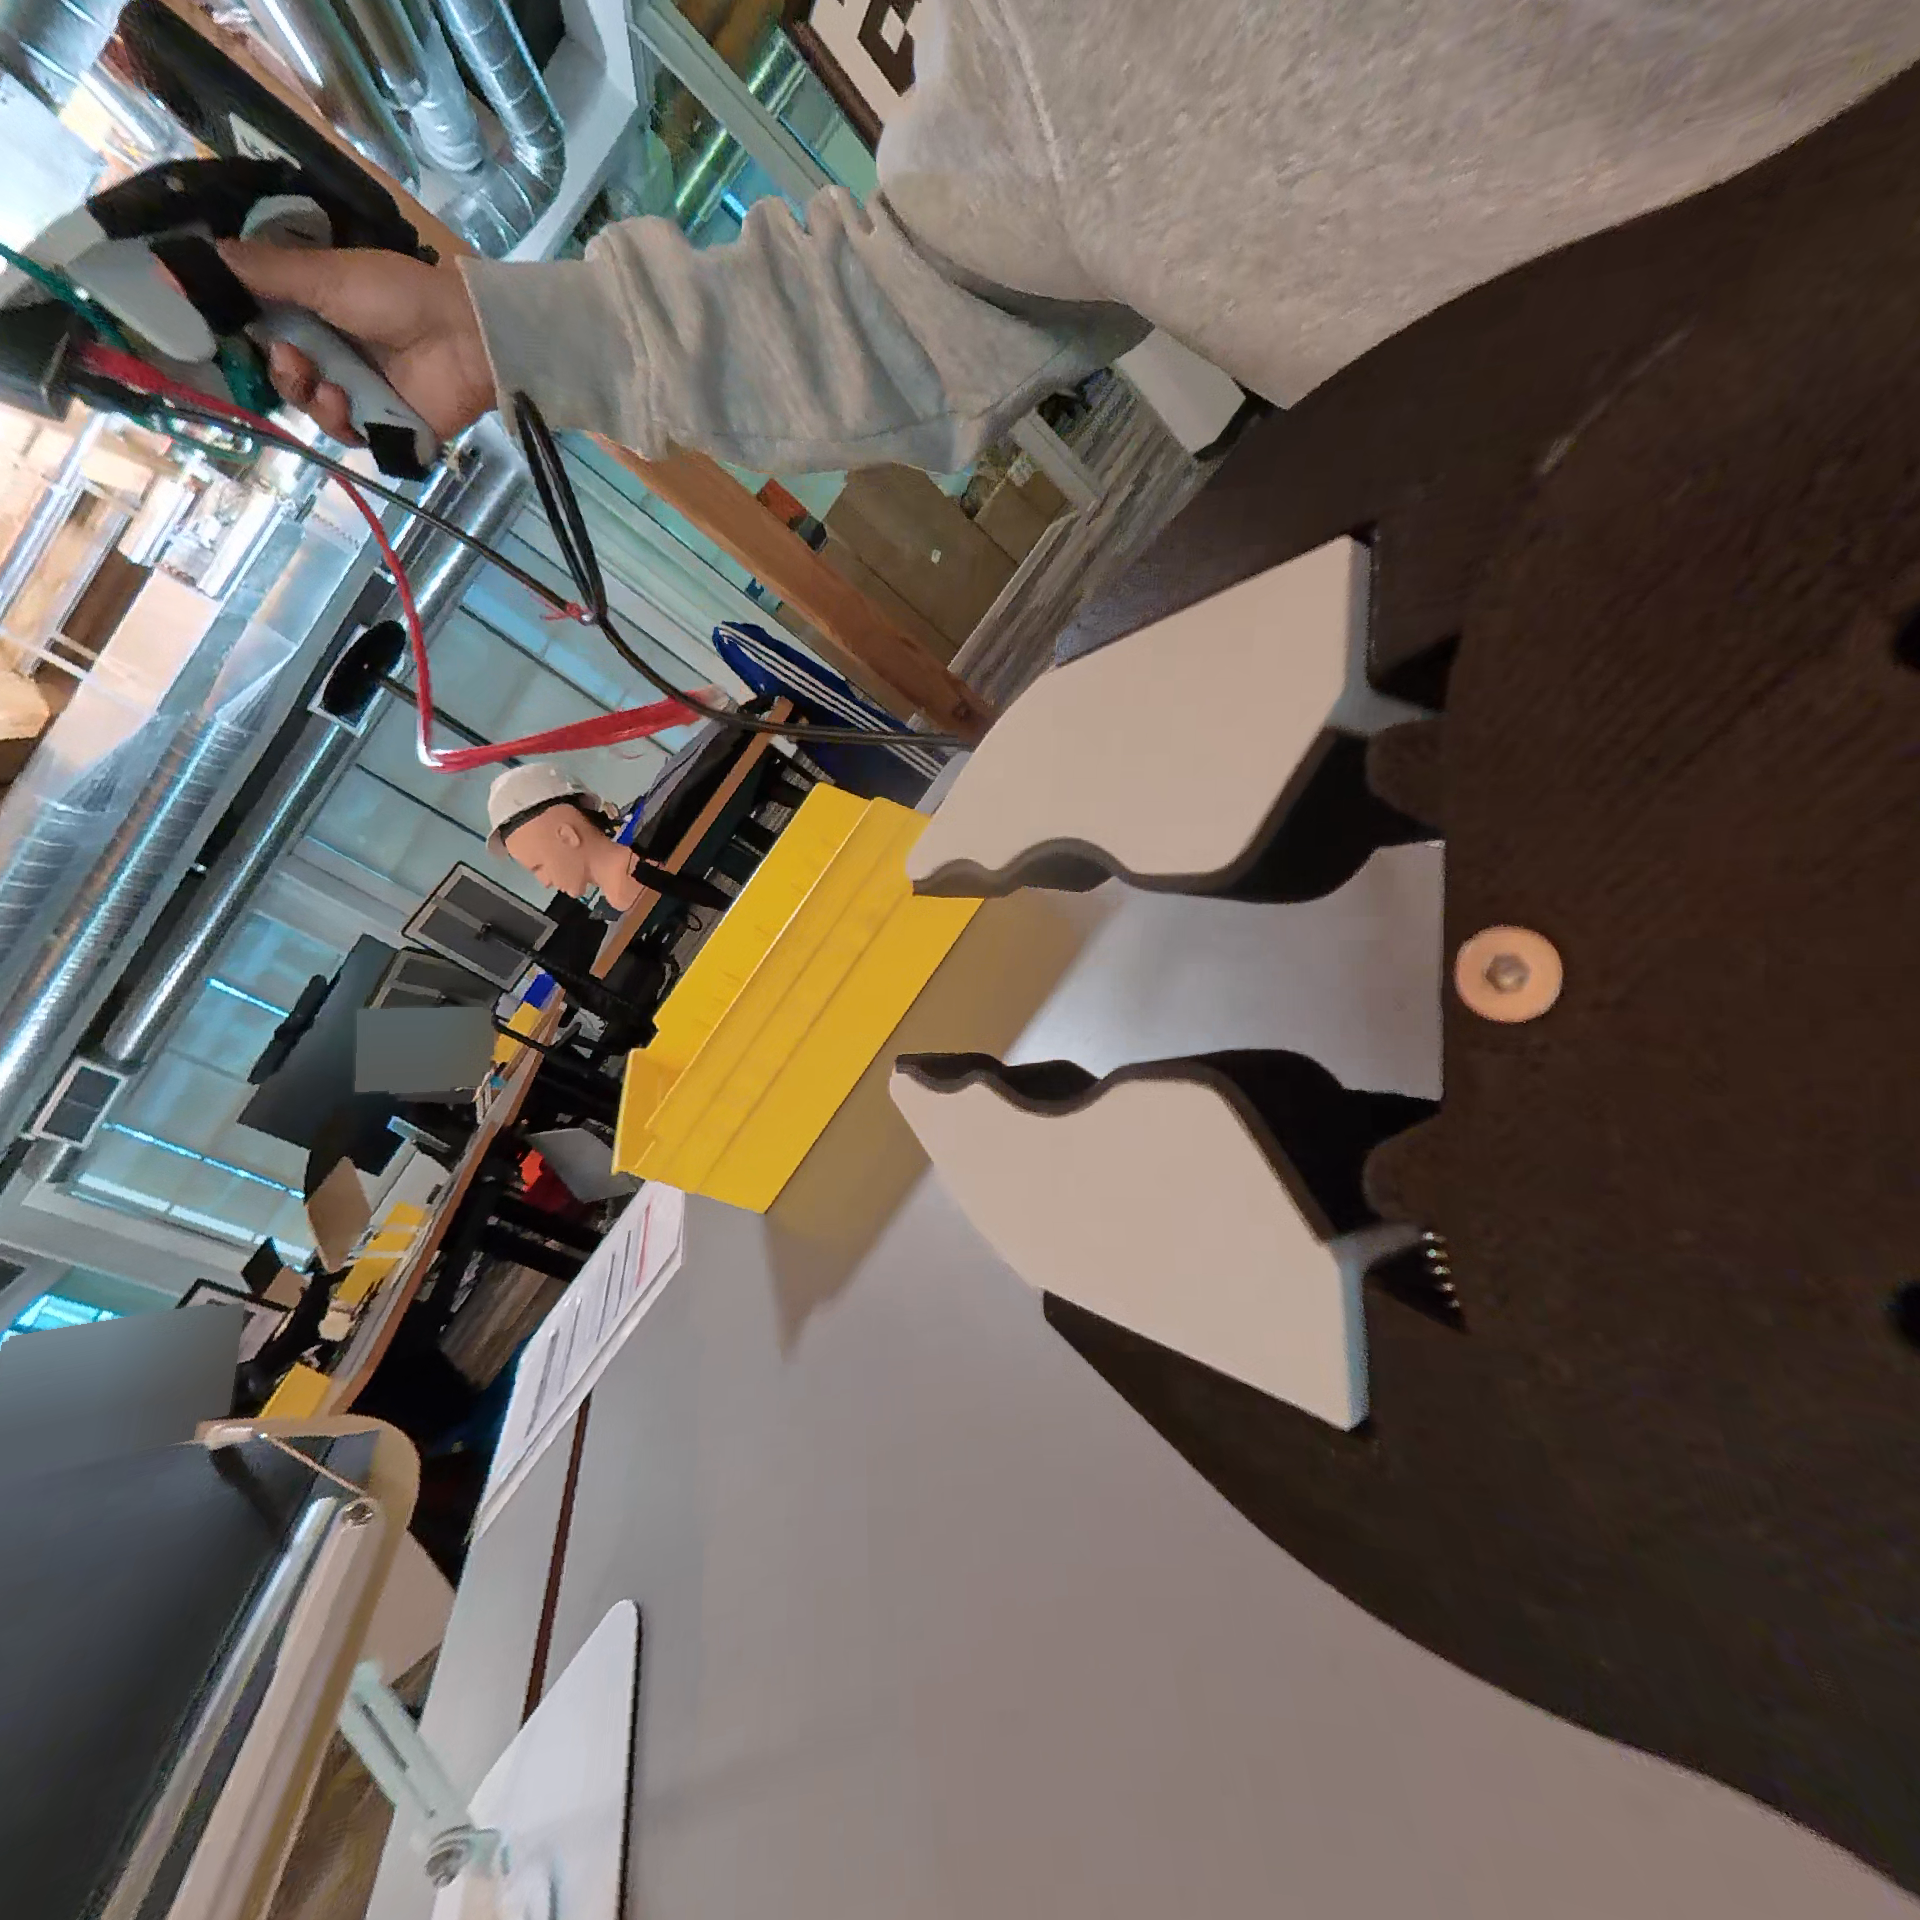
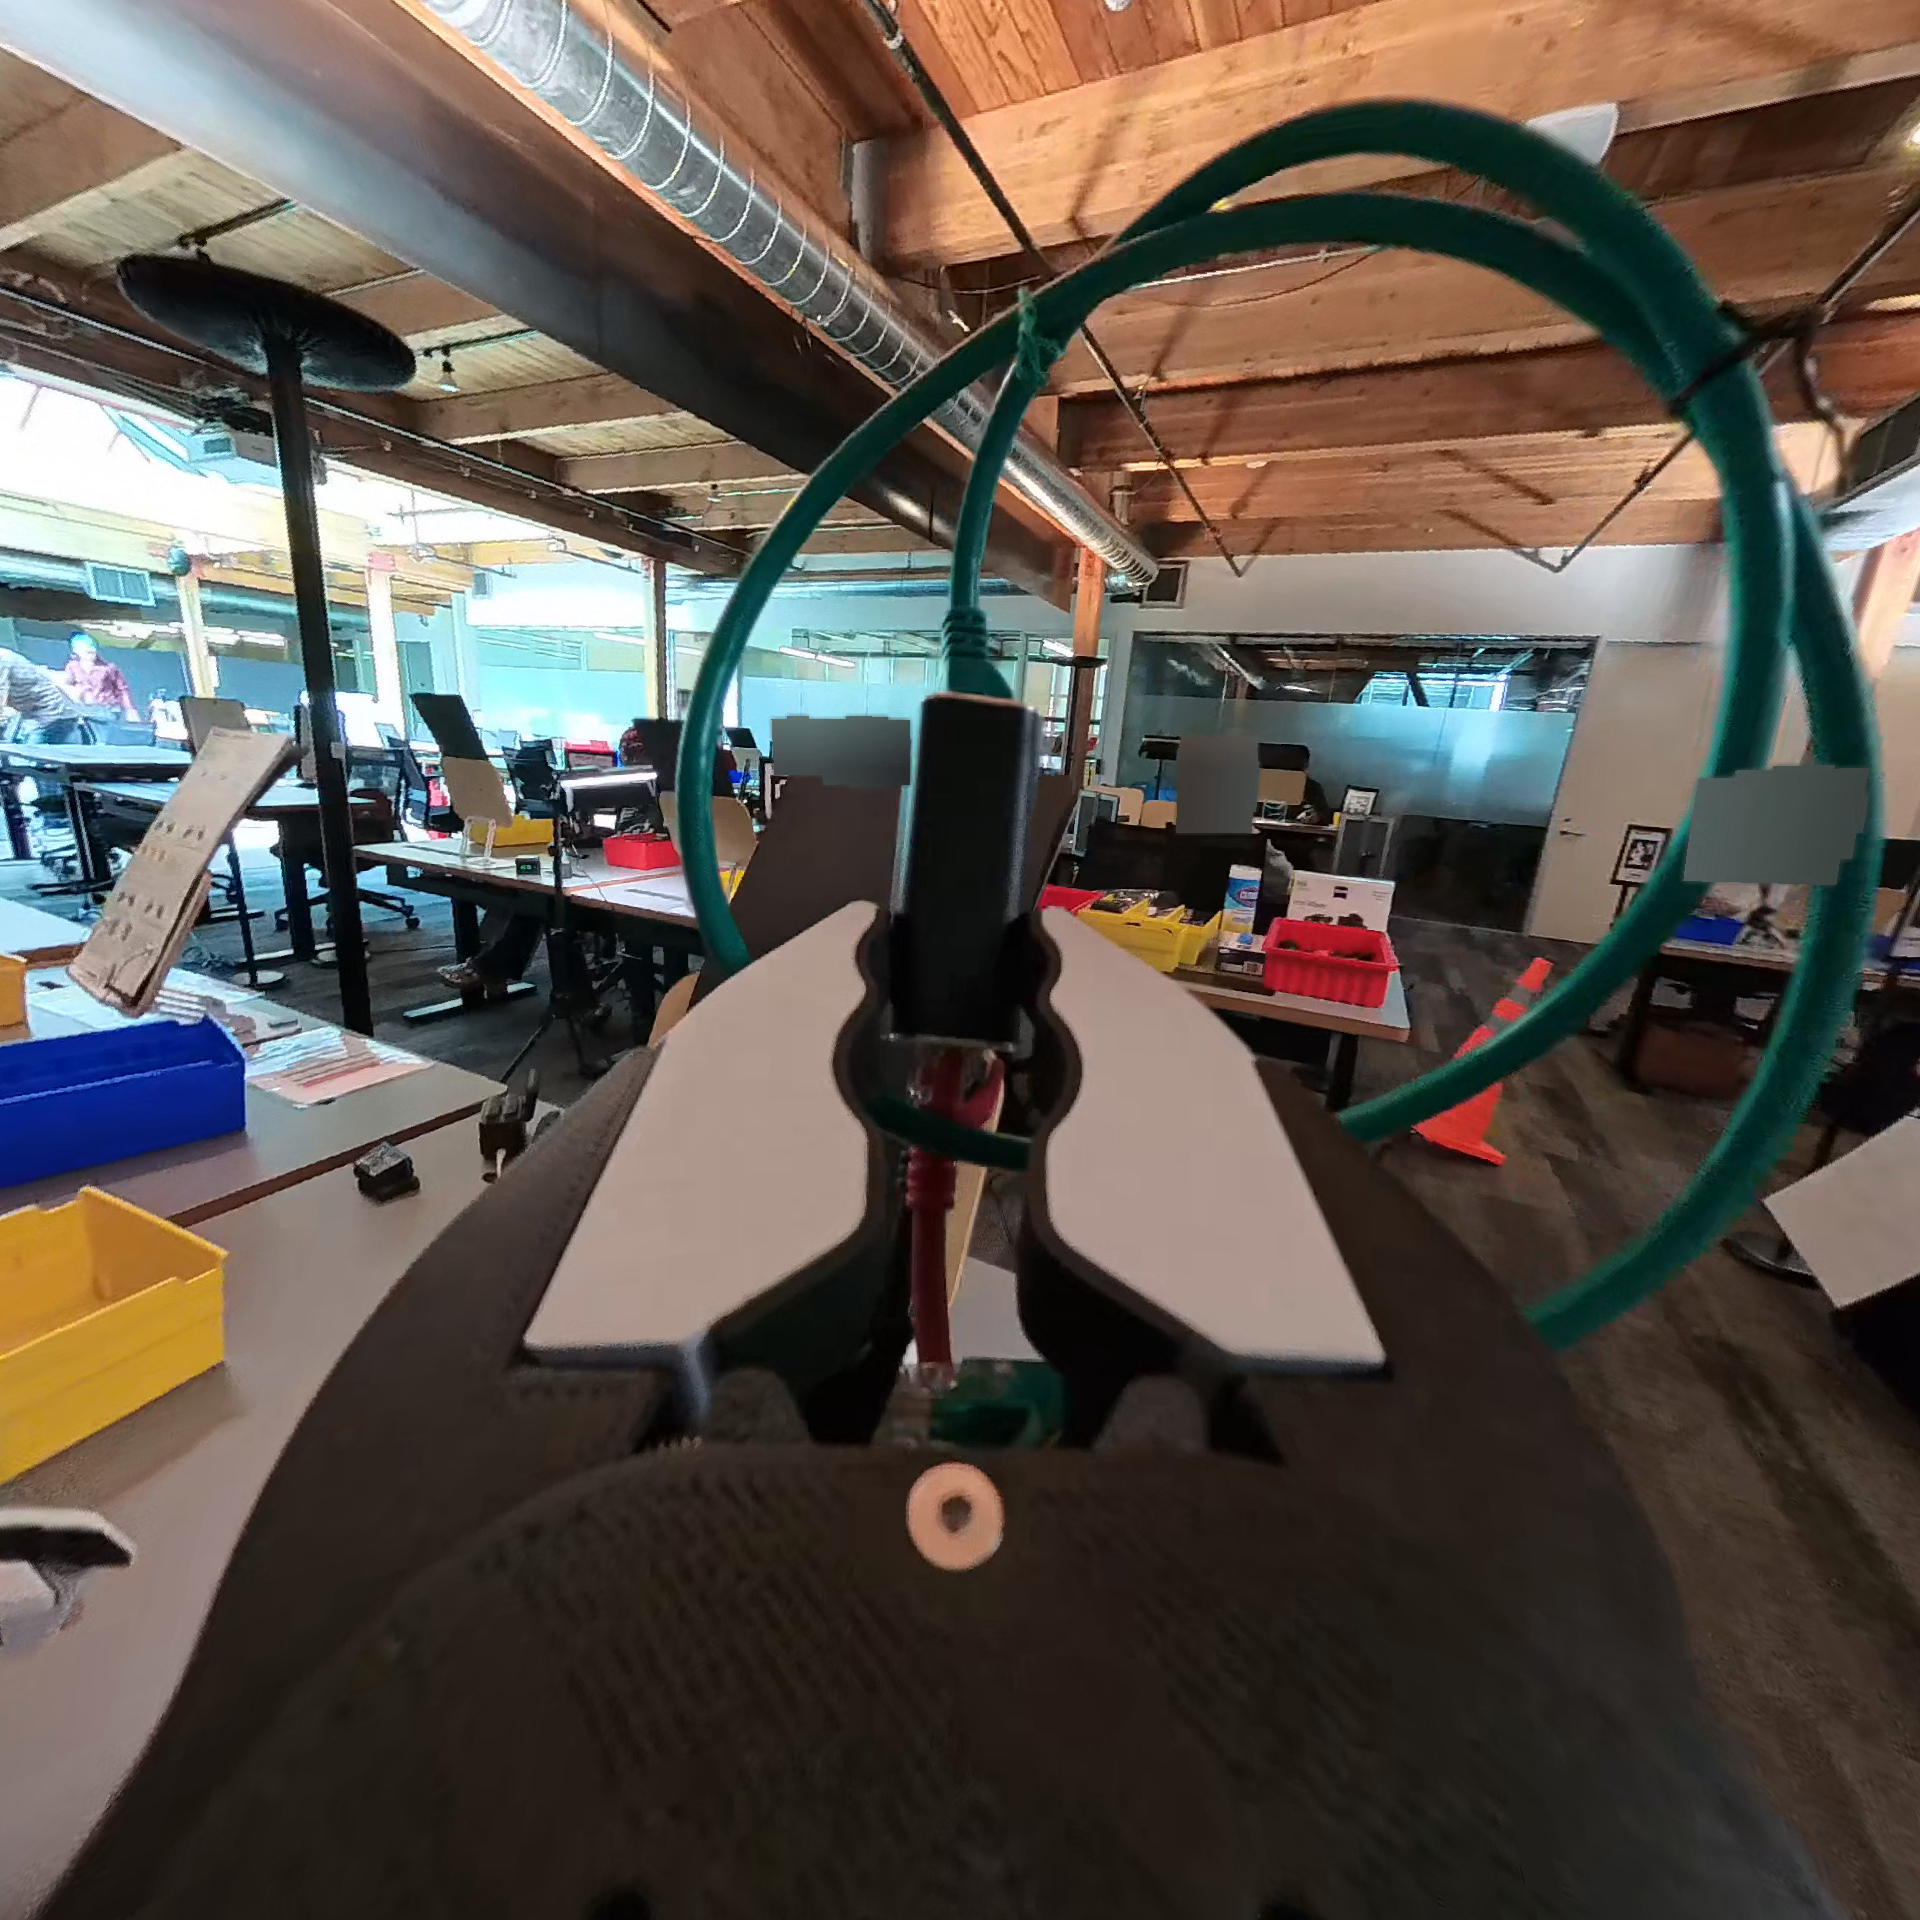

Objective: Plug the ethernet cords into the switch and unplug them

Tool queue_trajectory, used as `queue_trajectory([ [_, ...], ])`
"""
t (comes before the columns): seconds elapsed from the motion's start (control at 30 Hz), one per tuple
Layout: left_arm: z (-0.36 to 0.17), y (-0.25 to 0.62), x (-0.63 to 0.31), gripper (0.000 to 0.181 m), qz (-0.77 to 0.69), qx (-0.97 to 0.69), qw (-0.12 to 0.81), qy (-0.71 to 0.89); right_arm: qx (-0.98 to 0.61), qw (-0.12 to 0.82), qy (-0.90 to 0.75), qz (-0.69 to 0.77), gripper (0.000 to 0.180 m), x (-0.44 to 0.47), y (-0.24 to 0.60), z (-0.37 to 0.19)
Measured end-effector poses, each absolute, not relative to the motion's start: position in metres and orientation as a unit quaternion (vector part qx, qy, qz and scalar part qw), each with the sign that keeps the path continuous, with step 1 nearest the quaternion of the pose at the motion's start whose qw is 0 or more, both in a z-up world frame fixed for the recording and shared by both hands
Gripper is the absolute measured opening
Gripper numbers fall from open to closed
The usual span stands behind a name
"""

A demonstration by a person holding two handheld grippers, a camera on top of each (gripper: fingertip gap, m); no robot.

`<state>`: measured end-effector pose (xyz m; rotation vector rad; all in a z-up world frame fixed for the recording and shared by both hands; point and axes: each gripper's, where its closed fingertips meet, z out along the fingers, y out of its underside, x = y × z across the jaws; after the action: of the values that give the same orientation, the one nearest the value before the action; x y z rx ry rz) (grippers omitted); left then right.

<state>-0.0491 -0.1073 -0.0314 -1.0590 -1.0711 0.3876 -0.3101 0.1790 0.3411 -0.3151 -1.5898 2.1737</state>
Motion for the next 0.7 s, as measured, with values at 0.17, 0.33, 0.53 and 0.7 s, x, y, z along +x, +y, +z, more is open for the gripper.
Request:
queue_trajectory([
  [0.17, -0.039, -0.106, -0.05, 0.028, 0.157, -0.475, 0.715, -0.488, -0.103, 0.176, -0.56, 0.803, 0.024, -0.291, 0.186, 0.354],
  [0.33, -0.042, -0.102, -0.048, 0.028, 0.15, -0.469, 0.72, -0.488, -0.077, 0.164, -0.572, 0.8, 0.024, -0.251, 0.177, 0.335],
  [0.53, -0.043, -0.095, -0.047, 0.028, 0.141, -0.475, 0.722, -0.484, -0.055, 0.148, -0.582, 0.798, 0.024, -0.199, 0.177, 0.321],
  [0.7, -0.04, -0.092, -0.045, 0.028, 0.141, -0.478, 0.723, -0.479, -0.061, 0.111, -0.577, 0.807, 0.024, -0.169, 0.192, 0.312],
])
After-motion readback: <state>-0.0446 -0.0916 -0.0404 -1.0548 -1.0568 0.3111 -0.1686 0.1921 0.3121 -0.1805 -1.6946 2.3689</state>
